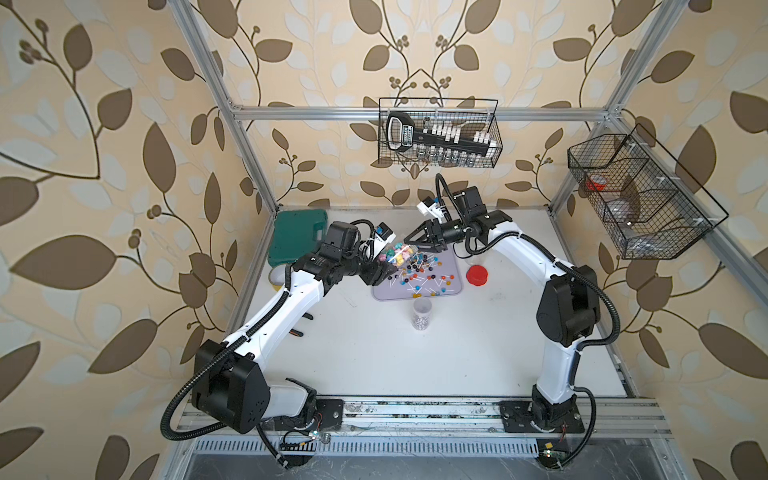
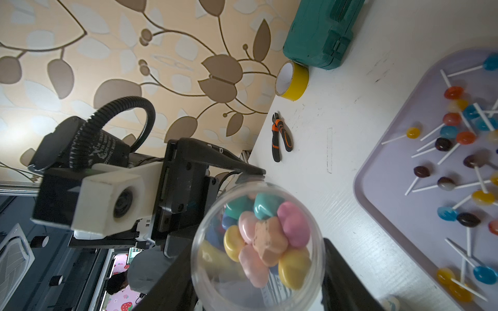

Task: Pour the candies out of the jar
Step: Unscrew the lid from the jar.

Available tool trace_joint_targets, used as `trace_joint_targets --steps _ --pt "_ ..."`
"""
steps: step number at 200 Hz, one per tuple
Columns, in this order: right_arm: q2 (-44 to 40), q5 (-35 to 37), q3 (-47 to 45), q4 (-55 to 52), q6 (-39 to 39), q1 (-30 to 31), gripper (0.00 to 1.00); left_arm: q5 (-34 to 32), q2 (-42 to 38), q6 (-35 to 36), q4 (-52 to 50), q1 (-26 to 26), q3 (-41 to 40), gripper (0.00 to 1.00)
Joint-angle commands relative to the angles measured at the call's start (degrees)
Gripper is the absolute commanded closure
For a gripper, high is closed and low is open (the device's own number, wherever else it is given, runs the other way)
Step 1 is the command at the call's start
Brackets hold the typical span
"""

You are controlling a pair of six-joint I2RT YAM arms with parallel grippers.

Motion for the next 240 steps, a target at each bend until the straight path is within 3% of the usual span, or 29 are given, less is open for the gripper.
trace_joint_targets --steps 1,64,111,139,199,228,240 --pt "-2.9 -2.1 -1.3 2.7 -5.2 -0.1 0.54 5.3 -2.5 -2.7 5.8 -0.1 -0.4 0.35" --pt "-7.1 -5.8 -7.7 9.8 -11.3 -0.6 0.56 15.1 -0.7 -8.0 9.5 3.4 0.0 0.34" --pt "-9.5 -9.8 -10.8 11.7 -18.0 -0.9 0.56 30.7 3.6 -12.0 9.4 7.5 2.9 0.31" --pt "-10.9 -12.6 -12.3 11.8 -22.5 -0.9 0.55 36.5 5.6 -12.1 8.0 7.9 4.5 0.31" --pt "-13.1 -13.6 -14.4 12.0 -25.4 -1.5 0.53 38.5 5.6 -11.3 6.5 8.1 5.1 0.31" --pt "-13.3 -11.7 -13.5 12.6 -22.6 -1.7 0.43 37.0 7.7 -9.6 4.2 8.1 6.0 0.31" --pt "-13.5 -9.7 -12.9 13.4 -20.3 -1.9 0.34 36.1 7.6 -9.1 3.6 8.1 5.9 0.31"
